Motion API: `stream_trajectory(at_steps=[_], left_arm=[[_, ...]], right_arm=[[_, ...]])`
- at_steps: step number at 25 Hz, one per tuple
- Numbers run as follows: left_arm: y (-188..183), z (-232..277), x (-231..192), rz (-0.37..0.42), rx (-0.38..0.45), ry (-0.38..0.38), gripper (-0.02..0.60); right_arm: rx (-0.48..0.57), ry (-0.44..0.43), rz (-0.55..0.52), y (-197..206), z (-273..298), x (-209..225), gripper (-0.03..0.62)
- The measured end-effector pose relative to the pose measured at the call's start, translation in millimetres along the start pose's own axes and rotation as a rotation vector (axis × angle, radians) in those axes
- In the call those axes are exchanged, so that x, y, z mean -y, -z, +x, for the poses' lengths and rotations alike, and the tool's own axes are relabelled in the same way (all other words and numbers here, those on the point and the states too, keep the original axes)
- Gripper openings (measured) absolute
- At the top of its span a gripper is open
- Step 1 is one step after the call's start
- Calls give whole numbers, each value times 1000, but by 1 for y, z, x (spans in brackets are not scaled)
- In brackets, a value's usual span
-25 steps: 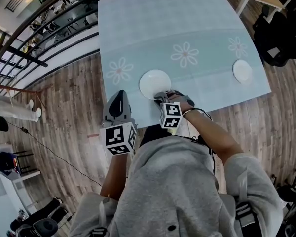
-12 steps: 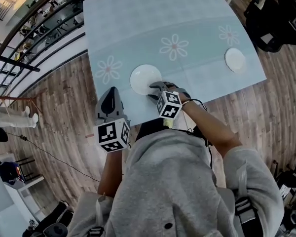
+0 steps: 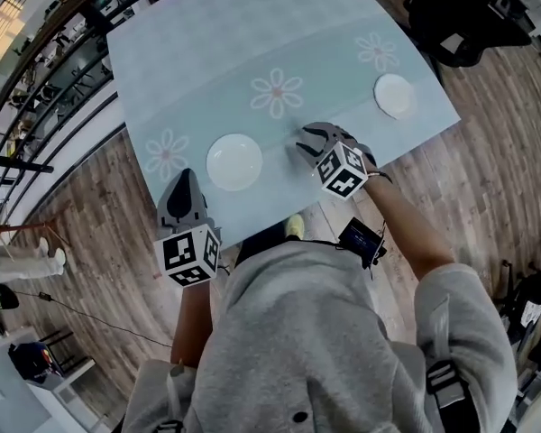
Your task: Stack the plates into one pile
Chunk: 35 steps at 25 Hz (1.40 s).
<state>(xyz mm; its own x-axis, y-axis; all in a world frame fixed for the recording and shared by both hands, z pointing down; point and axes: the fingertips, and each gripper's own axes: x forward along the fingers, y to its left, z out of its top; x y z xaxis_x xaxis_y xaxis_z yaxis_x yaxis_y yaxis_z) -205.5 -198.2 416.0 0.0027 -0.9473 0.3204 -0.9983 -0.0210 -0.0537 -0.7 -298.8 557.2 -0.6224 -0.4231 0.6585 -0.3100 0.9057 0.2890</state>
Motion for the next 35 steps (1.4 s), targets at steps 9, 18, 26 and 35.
stream_trajectory(at_steps=[9,18,26,35], left_arm=[[-6,20,12,42,-25,46,18],[-13,31,9,99,-59,57,18],[-15,43,0,112,-85,54,18],[-19,42,-7,92,-72,27,18]], right_arm=[[-221,321,149,128,-58,118,147],[-405,431,279,221,-77,173,147],[-438,331,335,233,-60,174,144],[-442,279,419,223,-53,177,66]])
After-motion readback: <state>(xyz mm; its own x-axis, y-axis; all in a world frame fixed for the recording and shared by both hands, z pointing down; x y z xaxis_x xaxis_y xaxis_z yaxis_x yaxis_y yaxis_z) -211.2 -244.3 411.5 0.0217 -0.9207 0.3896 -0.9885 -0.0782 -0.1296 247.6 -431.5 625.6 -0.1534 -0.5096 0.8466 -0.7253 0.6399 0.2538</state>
